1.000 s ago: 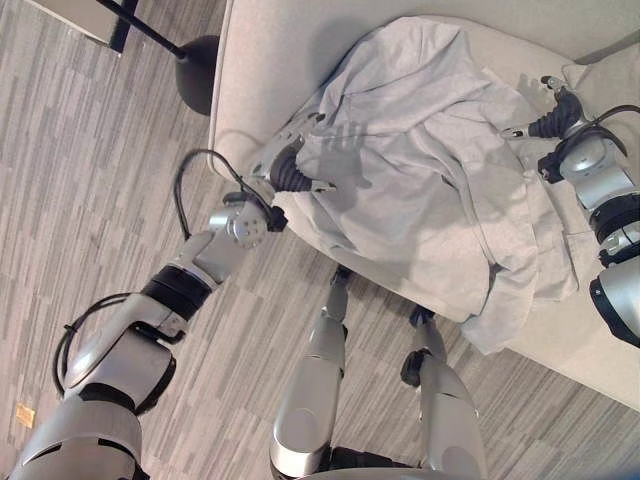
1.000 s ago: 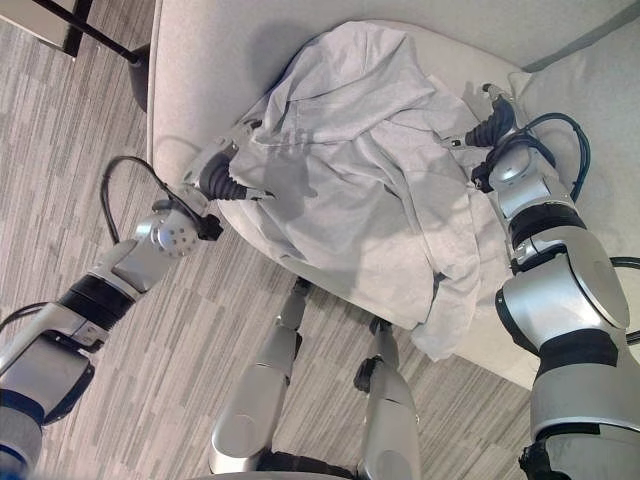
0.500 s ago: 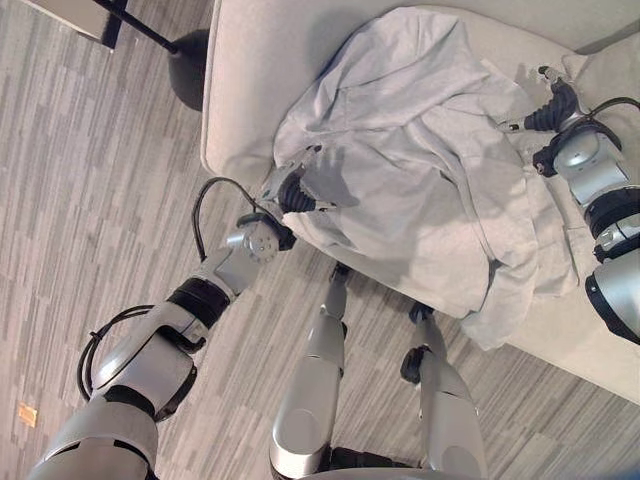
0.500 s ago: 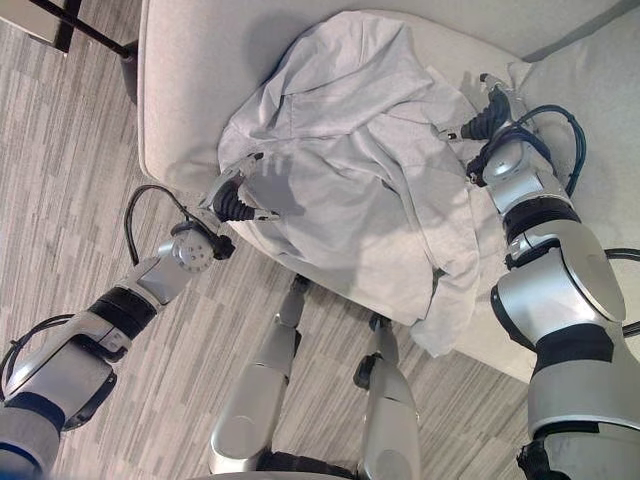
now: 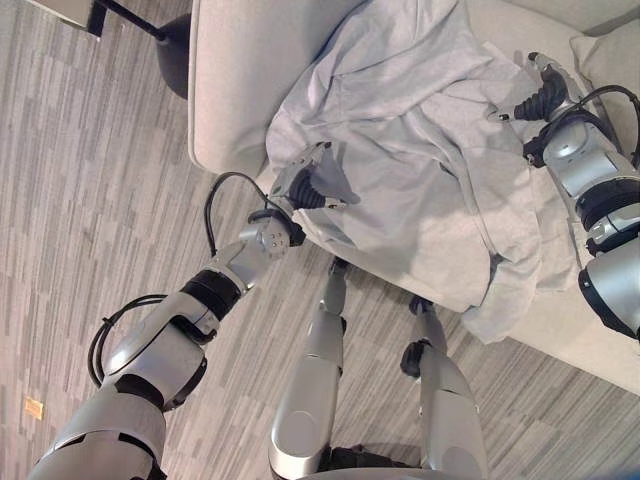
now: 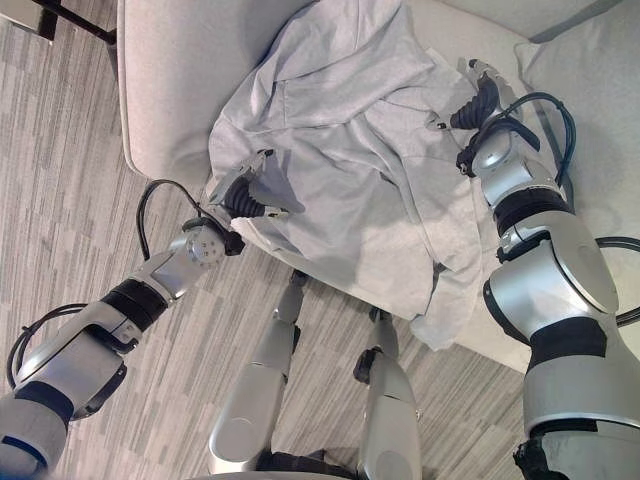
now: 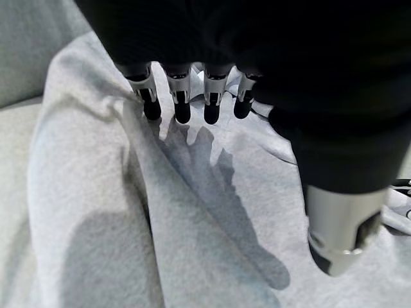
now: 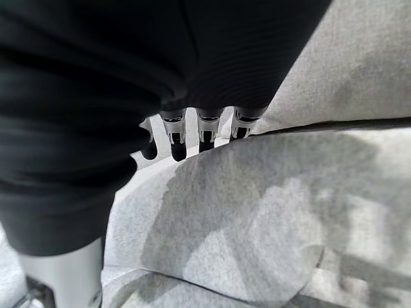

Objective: Hang the clothes on the sofa on the clothes rack.

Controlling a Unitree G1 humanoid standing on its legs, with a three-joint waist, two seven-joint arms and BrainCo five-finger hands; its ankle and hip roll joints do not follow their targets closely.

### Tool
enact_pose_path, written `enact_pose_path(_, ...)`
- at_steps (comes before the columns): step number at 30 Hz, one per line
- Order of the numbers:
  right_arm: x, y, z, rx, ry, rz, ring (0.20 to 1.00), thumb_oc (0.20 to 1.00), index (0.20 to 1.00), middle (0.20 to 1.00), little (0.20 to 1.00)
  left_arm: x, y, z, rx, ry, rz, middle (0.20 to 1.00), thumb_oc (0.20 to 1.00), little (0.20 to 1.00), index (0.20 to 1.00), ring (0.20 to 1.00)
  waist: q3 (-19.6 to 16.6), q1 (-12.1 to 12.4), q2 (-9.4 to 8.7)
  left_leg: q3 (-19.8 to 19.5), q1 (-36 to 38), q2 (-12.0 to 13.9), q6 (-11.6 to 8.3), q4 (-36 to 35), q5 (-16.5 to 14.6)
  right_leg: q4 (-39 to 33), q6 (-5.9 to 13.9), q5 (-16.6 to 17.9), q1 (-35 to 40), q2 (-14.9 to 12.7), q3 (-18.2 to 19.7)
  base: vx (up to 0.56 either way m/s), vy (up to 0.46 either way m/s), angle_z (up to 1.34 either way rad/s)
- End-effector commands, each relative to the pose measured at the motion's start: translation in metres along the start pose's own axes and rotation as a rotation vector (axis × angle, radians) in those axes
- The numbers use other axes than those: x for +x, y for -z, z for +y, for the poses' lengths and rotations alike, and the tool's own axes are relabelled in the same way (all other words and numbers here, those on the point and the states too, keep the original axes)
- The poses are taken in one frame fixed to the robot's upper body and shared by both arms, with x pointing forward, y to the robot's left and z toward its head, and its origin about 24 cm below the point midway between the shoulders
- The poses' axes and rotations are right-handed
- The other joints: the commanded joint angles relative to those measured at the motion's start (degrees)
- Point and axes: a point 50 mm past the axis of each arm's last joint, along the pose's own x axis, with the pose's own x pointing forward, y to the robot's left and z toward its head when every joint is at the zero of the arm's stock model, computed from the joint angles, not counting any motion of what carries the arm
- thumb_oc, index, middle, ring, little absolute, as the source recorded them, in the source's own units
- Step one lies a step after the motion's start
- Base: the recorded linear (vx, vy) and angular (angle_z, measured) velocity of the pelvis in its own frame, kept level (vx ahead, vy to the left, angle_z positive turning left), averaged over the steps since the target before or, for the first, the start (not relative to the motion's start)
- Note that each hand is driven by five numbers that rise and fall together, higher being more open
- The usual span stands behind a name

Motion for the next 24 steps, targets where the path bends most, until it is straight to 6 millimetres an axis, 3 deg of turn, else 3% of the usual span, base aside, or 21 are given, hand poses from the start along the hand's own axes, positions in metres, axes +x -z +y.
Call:
enact_pose_path(1, 0.006, -0.022, -0.030, 0.004, 0.102, -0.064, 1.000, 1.000, 1.000, 1.000, 1.000, 0.010, -0.005, 0.030, -0.005, -0.129, -0.030, 1.000, 1.000, 1.000, 1.000, 1.000, 0.13, -0.63, -1.69, 2.29, 3.03, 0.57, 0.73, -1.32, -4.54, 4.11, 3.07, -2.61, -2.52, -2.95, 5.18, 0.00, 0.000, 0.00)
enact_pose_path(3, 0.006, -0.022, -0.030, 0.004, 0.102, -0.064, 1.000, 1.000, 1.000, 1.000, 1.000, 0.010, -0.005, 0.030, -0.005, -0.129, -0.030, 1.000, 1.000, 1.000, 1.000, 1.000, 0.13, -0.63, -1.69, 2.29, 3.03, 0.57, 0.73, -1.32, -4.54, 4.11, 3.07, -2.61, -2.52, -2.95, 5.18, 0.00, 0.000, 0.00)
enact_pose_path(4, 0.006, -0.026, -0.029, 0.021, 0.111, -0.095, 1.000, 1.000, 1.000, 1.000, 1.000, 0.015, -0.028, 0.061, 0.030, -0.264, -0.148, 1.000, 1.000, 1.000, 1.000, 1.000, 0.13, -0.94, -1.99, 2.46, 2.81, 0.69, 0.58, -1.32, -4.65, 4.09, 3.11, -2.61, -2.83, -2.73, 5.36, 0.00, 0.000, 0.00)
enact_pose_path(13, 0.003, -0.045, -0.019, 0.045, 0.107, -0.192, 1.000, 1.000, 1.000, 1.000, 1.000, 0.017, -0.057, 0.098, 0.258, -0.397, -0.325, 1.000, 1.000, 1.000, 1.000, 1.000, 0.13, -1.65, -2.83, 2.70, 2.59, 1.14, 0.44, -1.32, -4.88, 3.66, 3.36, -2.46, -3.05, -2.59, 5.65, 0.00, 0.006, -0.01)
enact_pose_path(24, 0.005, -0.057, -0.029, 0.046, 0.138, -0.233, 1.000, 1.000, 1.000, 1.000, 1.000, 0.016, -0.022, 0.089, 0.597, -0.251, -0.262, 1.000, 1.000, 1.000, 1.000, 1.000, 0.13, -2.10, -3.02, 3.08, 1.33, 1.29, 0.51, -1.32, -4.60, 3.72, 3.53, -2.26, -4.09, -2.75, 5.78, 0.00, 0.012, -0.02)
